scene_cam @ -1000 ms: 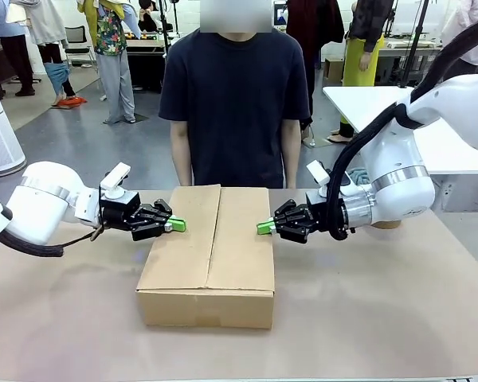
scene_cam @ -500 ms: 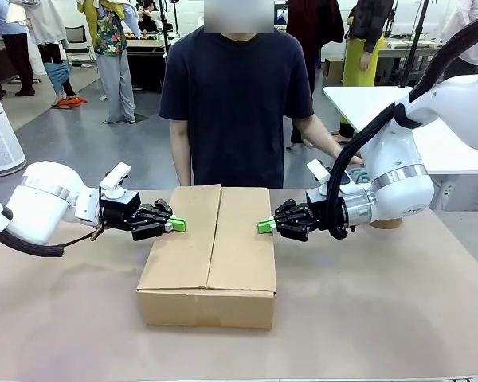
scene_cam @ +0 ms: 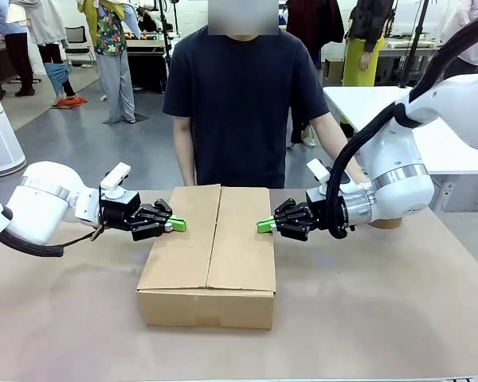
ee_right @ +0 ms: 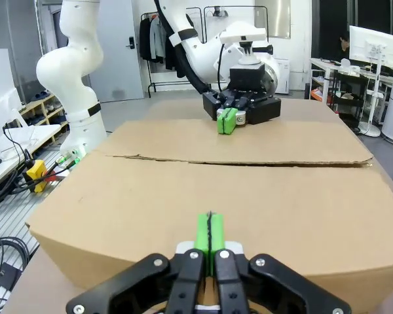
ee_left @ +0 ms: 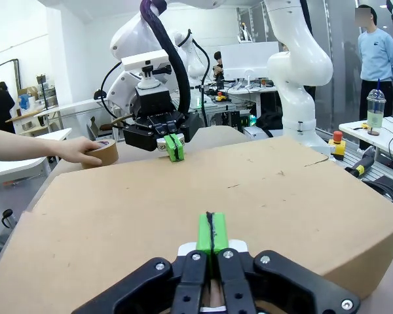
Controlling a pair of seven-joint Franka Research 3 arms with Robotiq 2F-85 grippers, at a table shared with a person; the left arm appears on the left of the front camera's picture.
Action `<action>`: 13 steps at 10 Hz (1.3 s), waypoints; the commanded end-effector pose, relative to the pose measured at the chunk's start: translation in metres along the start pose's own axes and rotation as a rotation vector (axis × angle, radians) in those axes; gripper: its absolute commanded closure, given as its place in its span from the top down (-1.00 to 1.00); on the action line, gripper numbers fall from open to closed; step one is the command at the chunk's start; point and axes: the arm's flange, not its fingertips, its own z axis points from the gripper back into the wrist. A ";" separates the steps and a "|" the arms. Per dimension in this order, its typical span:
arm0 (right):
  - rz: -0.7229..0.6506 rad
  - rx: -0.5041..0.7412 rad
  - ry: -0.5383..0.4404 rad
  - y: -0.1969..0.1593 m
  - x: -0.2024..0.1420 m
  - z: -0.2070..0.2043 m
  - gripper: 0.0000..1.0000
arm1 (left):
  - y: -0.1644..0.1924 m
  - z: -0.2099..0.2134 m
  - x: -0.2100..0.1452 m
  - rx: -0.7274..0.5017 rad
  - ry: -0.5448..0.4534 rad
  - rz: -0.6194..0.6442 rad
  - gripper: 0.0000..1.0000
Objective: Wrap the clocks to prevent damage.
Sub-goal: Push the left (or right) flap of the Package Box to close it, then after the human seals the box with tape, release both hands from the side flaps of the Package Box.
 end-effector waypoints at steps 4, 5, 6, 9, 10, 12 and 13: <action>0.002 -0.016 0.001 0.001 -0.005 -0.002 -0.98 | -0.001 -0.002 -0.002 -0.001 0.006 0.002 -0.99; 0.002 -0.016 0.001 0.001 -0.005 -0.002 -0.98 | -0.001 -0.002 -0.002 -0.001 0.006 0.002 -0.99; 0.002 -0.016 0.001 0.001 -0.005 -0.002 -0.98 | -0.001 -0.002 -0.002 -0.001 0.006 0.002 -0.99; 0.002 -0.016 0.001 0.001 -0.005 -0.002 -0.98 | -0.001 -0.002 -0.002 -0.001 0.006 0.002 -0.99; 0.002 -0.016 0.001 0.001 -0.005 -0.002 -0.98 | -0.001 -0.002 -0.002 -0.001 0.006 0.002 -0.99; 0.002 -0.016 0.001 0.001 -0.005 -0.002 -0.98 | -0.001 -0.002 -0.002 -0.001 0.006 0.002 -0.99; 0.002 -0.016 0.001 0.001 -0.005 -0.002 -0.98 | -0.001 -0.002 -0.002 -0.001 0.006 0.002 -0.99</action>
